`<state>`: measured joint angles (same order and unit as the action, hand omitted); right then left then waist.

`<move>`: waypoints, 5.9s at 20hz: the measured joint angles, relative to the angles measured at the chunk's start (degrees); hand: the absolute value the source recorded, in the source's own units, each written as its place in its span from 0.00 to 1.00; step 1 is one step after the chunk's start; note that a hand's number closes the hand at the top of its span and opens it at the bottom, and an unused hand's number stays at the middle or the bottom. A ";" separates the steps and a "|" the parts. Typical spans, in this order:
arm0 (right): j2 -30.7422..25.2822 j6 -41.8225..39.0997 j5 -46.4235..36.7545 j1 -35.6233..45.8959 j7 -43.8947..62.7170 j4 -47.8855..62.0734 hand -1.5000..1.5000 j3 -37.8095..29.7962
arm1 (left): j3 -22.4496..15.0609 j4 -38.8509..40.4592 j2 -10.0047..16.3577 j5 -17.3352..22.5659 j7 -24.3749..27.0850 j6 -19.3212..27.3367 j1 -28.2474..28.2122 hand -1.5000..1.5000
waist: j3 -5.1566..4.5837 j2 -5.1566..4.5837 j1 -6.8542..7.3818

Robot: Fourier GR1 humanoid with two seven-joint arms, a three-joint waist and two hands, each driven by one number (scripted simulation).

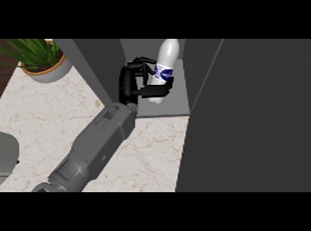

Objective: Pick up the bottled water, place it into the cabinet and close the cabinet

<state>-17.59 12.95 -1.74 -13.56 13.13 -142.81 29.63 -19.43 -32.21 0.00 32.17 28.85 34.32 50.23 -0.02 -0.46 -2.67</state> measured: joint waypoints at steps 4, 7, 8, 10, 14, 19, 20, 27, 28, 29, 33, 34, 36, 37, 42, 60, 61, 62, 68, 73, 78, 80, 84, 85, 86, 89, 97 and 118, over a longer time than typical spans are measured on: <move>-0.21 -0.87 0.38 -1.43 -1.79 0.22 0.00 -0.13 | 0.98 6.29 0.01 -0.28 1.85 1.68 3.84 1.00 | 0.01 -0.11 -0.31; -0.92 -2.16 1.09 -1.99 -2.97 0.29 0.00 -2.06 | 2.01 10.37 0.01 -0.23 3.36 2.52 6.19 1.00 | 0.02 -0.28 -0.64; -0.99 -2.59 1.22 -2.50 -3.72 0.37 0.00 -1.98 | 2.50 11.74 0.01 -0.19 4.18 2.41 6.76 1.00 | 0.02 -0.35 -0.81; -0.89 -2.74 1.33 -2.82 -3.99 0.30 0.00 -1.73 | 2.84 13.97 0.00 -0.33 5.28 2.87 7.77 1.00 | 0.01 -0.40 -1.00; -0.80 -3.55 1.72 -3.36 -5.22 0.64 0.00 -1.85 | 3.08 18.71 0.50 -1.60 5.76 2.72 10.99 0.00 | 0.00 -0.60 -1.27; -0.52 -4.26 2.03 -3.51 -5.81 0.57 0.00 -1.98 | 4.67 22.34 0.56 -1.74 7.23 1.37 12.73 0.00 | -0.02 -0.81 -1.46; -0.42 -4.49 2.15 -3.50 -6.16 0.69 0.00 -2.25 | 4.97 22.79 0.44 -1.72 7.73 1.04 12.81 0.00 | -0.02 -0.85 -1.44; -0.48 -5.72 2.51 -3.54 -6.36 0.74 0.00 -3.26 | 7.26 24.60 0.22 -0.86 9.53 -0.78 14.04 0.00 | -0.04 -1.01 -1.82; -0.32 -5.78 2.54 -3.77 -6.51 0.72 0.00 -2.96 | 7.53 24.86 0.31 -0.79 9.39 -1.22 14.53 0.00 | -0.03 -1.02 -1.89; -0.32 -5.98 2.58 -4.35 -7.04 0.68 0.00 -2.84 | 7.72 25.09 0.59 -0.80 9.15 -1.64 15.09 0.00 | -0.03 -0.97 -1.93; 0.50 -5.72 2.65 -3.65 -6.07 0.79 0.00 -2.43 | 7.42 26.02 0.41 -1.82 9.23 -2.35 16.55 0.00 | -0.04 -0.96 -1.69; 0.54 -5.73 2.68 -3.43 -5.59 0.73 0.00 -2.53 | 7.36 26.07 0.32 -1.97 9.25 -3.00 16.60 0.00 | -0.04 -0.96 -1.68; 0.50 -6.07 2.69 -4.07 -6.23 0.79 0.00 -2.45 | 7.55 25.44 0.20 -1.89 9.36 -4.43 16.90 0.00 | -0.03 -0.84 -1.63; 0.64 -6.02 2.69 -4.09 -6.31 0.80 0.00 -2.61 | 7.67 25.00 0.16 -1.84 10.18 -5.64 16.55 0.00 | -0.03 -0.82 -1.56; 0.67 -6.56 2.77 -5.10 -7.40 0.92 0.00 -3.12 | 8.08 21.66 0.05 -0.73 11.66 -14.08 16.06 0.00 | -0.02 -0.56 -1.42; 0.74 -5.47 2.01 -5.43 -4.89 0.36 0.00 -2.25 | 0.32 -7.30 1.07 3.78 3.21 -21.13 -1.84 1.00 | 0.01 1.08 3.02; 0.38 -5.64 1.95 -5.03 -4.84 0.37 0.00 -2.57 | -0.24 -9.45 1.13 3.50 3.12 -20.91 -4.02 1.00 | 0.01 1.08 3.15; -0.19 -6.03 1.91 -5.01 -5.06 0.37 0.00 -2.98 | -0.88 -12.14 1.35 3.32 2.27 -20.45 -6.04 1.00 | 0.01 1.12 3.30; -4.90 -9.27 1.48 -2.81 -1.92 0.34 1.00 -1.47 | -5.24 -26.12 4.10 1.51 -0.65 -18.25 -18.26 1.00 | 0.01 1.31 4.00; -6.40 -11.30 1.38 -0.84 2.64 0.38 1.00 2.14 | -7.92 -40.45 9.01 0.21 -2.84 -16.78 -29.66 1.00 | 0.00 1.14 4.10; -3.48 -10.63 1.33 1.85 7.17 0.58 1.00 7.25 | -8.92 -53.46 14.11 -0.84 -3.38 -16.07 -40.65 1.00 | -0.02 0.95 3.85; -1.95 -10.27 0.95 4.15 9.93 0.94 1.00 8.81 | -8.39 -56.77 15.83 -0.93 -3.25 -16.70 -44.02 1.00 | -0.02 0.84 3.65; 1.51 -8.61 -0.99 8.43 15.60 1.86 1.00 12.15 | -6.85 -63.85 19.74 -0.33 -4.48 -17.04 -50.15 1.00 | -0.05 0.83 3.58; 2.17 -8.38 -1.42 8.85 16.23 2.08 1.00 13.04 | -5.83 -64.05 20.39 -0.04 -3.87 -17.85 -50.99 1.00 | -0.05 0.80 3.45; 3.71 -7.85 -2.52 10.27 17.47 2.87 1.00 14.58 | -5.77 -65.06 20.77 -0.03 -3.58 -18.10 -52.29 1.00 | -0.06 0.82 3.49; 7.93 -7.41 -4.95 14.89 21.88 4.77 1.00 17.73 | -4.09 -66.69 22.20 0.89 -2.26 -19.83 -55.43 1.00 | -0.11 0.80 3.65; 7.61 -1.95 -10.83 27.04 23.50 8.41 1.00 22.23 | 0.53 -70.01 25.53 3.92 -1.76 -23.74 -60.55 1.00 | -0.15 0.71 4.13; 16.75 1.76 13.92 57.43 14.85 50.86 1.00 -4.09 | 10.47 -71.09 32.01 8.84 1.59 -36.79 -70.73 1.00 | -0.02 0.07 4.91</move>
<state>-0.84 14.71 12.18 43.87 27.99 -91.96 25.54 -8.95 -103.29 32.01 41.01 30.44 -2.48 -20.50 -0.04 -0.39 2.24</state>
